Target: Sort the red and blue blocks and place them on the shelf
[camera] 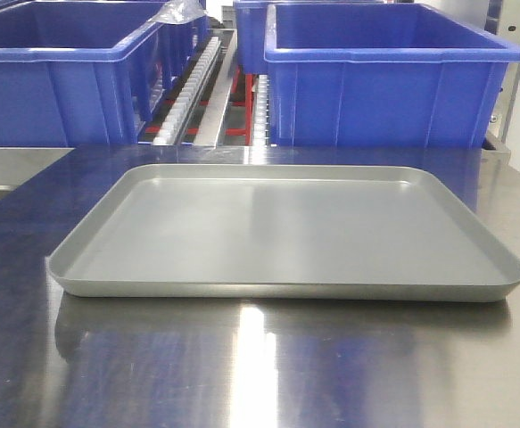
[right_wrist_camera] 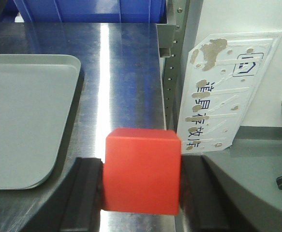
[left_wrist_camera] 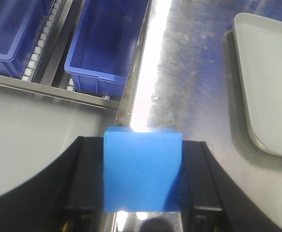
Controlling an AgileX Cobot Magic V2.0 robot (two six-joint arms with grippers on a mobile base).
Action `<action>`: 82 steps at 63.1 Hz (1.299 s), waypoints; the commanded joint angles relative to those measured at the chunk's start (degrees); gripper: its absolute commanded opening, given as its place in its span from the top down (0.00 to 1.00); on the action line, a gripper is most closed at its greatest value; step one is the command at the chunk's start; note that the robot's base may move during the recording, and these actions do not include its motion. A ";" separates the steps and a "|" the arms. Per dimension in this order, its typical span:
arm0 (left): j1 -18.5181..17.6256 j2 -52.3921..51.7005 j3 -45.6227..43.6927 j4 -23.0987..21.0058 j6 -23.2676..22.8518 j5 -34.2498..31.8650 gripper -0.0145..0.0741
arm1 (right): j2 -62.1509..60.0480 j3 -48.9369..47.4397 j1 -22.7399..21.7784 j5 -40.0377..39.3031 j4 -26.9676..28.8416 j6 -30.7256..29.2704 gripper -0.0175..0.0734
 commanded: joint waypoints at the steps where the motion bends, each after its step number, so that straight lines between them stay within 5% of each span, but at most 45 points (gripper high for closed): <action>1: 0.00 0.20 -1.80 0.12 -0.43 -4.59 0.70 | 0.30 -1.68 -0.27 -4.56 -0.72 -0.10 0.74; 82: 0.00 0.20 -1.80 0.12 -0.43 -4.59 0.70 | 0.30 -1.68 -0.27 -4.56 -0.72 -0.10 0.74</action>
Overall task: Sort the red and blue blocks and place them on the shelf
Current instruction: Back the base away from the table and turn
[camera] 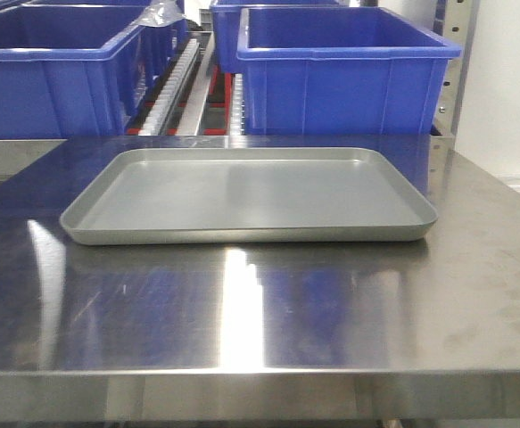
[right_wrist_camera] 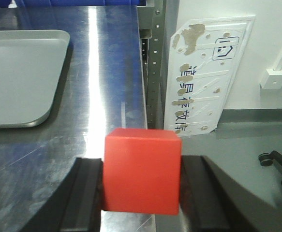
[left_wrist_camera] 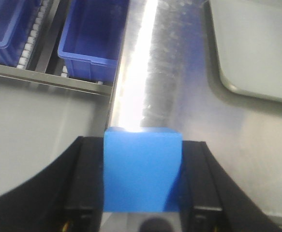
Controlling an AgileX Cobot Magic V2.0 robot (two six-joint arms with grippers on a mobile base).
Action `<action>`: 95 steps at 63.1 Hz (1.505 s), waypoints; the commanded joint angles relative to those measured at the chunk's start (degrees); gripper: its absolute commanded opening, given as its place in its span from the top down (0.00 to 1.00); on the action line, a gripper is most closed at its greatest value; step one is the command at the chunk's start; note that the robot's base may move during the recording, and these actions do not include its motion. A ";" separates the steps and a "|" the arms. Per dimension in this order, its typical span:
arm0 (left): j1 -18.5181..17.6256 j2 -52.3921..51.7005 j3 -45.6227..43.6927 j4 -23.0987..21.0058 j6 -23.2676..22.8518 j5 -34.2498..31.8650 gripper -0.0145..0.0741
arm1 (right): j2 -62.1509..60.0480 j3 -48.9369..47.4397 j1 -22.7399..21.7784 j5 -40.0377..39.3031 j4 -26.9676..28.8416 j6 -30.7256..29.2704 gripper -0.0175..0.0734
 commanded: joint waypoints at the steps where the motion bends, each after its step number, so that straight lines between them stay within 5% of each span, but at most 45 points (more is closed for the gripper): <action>1: 0.00 0.20 -1.80 0.12 -0.43 -4.59 0.70 | 0.30 -1.68 -0.27 -4.56 -0.72 -0.10 0.74; 95: 0.00 0.20 -1.80 0.12 -0.43 -4.59 0.70 | 0.30 -1.68 -0.27 -4.56 -0.72 -0.10 0.74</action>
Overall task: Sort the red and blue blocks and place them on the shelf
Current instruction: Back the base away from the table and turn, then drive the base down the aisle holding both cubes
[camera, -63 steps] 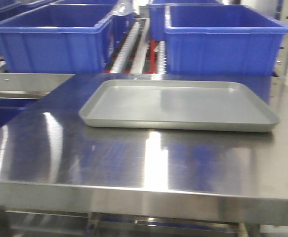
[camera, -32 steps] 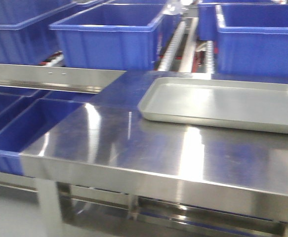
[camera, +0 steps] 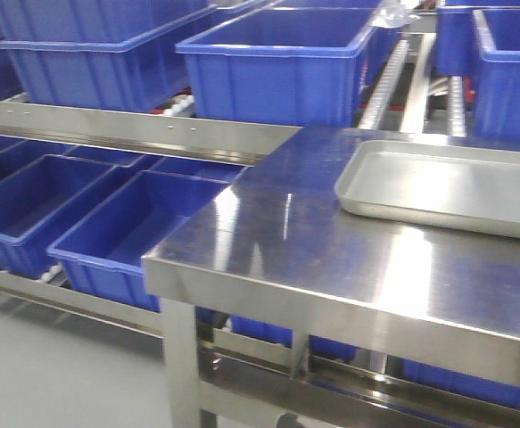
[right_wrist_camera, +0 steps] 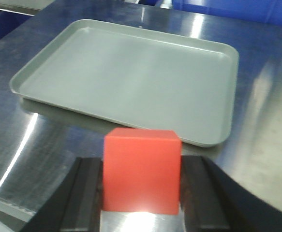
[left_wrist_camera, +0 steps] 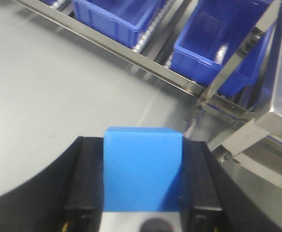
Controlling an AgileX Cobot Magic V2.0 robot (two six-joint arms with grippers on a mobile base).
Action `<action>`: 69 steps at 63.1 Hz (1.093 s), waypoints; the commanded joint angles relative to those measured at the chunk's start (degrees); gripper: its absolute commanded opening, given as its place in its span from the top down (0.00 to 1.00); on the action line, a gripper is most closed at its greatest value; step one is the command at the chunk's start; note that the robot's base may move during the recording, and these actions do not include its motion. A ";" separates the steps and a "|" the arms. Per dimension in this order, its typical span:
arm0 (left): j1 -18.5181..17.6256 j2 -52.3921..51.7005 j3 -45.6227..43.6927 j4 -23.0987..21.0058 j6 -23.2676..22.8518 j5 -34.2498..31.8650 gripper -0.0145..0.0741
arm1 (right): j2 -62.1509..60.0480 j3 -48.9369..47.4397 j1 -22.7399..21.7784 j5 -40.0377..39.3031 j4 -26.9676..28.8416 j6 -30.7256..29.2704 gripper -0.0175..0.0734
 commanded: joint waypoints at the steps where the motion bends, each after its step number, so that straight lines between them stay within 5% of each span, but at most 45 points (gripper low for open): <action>1: 0.00 0.20 -1.80 0.12 -0.43 -4.59 0.70 | 0.30 -1.68 -0.27 -4.56 -0.72 -0.10 0.74; 69: 0.00 0.20 -1.80 0.12 -0.43 -4.59 0.70 | 0.30 -1.68 -0.27 -4.56 -0.72 -0.10 0.74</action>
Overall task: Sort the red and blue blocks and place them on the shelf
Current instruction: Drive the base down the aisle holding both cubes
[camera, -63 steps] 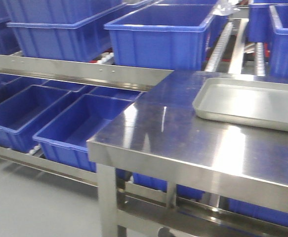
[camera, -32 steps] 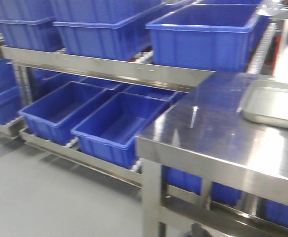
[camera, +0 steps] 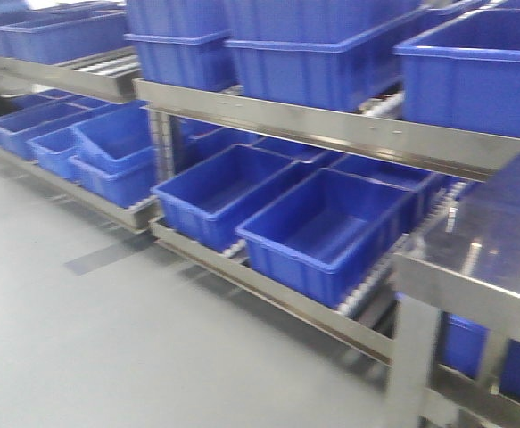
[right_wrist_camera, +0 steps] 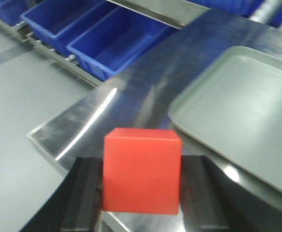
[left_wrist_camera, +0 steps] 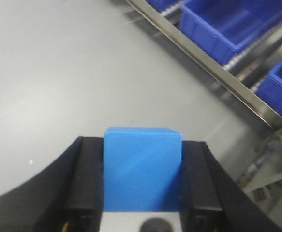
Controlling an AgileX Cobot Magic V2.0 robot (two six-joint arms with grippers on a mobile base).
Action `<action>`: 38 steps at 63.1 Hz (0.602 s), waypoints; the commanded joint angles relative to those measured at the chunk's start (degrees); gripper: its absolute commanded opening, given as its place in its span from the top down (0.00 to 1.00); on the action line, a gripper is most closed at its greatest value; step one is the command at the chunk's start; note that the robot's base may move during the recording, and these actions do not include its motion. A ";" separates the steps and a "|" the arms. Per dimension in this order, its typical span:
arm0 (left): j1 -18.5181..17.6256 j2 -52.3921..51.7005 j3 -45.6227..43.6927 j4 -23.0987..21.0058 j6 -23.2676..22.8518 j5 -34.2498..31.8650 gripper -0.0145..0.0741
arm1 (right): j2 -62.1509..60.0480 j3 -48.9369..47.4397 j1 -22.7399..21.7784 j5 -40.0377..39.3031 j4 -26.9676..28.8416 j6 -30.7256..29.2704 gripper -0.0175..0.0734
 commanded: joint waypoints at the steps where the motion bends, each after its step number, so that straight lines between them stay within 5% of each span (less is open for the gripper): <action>1: 0.00 0.20 -1.80 0.12 -0.43 -4.59 0.70 | 0.30 -1.68 -0.27 -4.56 -0.72 -0.10 0.74; 38: 0.00 0.20 -1.80 0.12 -0.43 -4.59 0.70 | 0.30 -1.68 -0.27 -4.56 -0.72 -0.10 0.74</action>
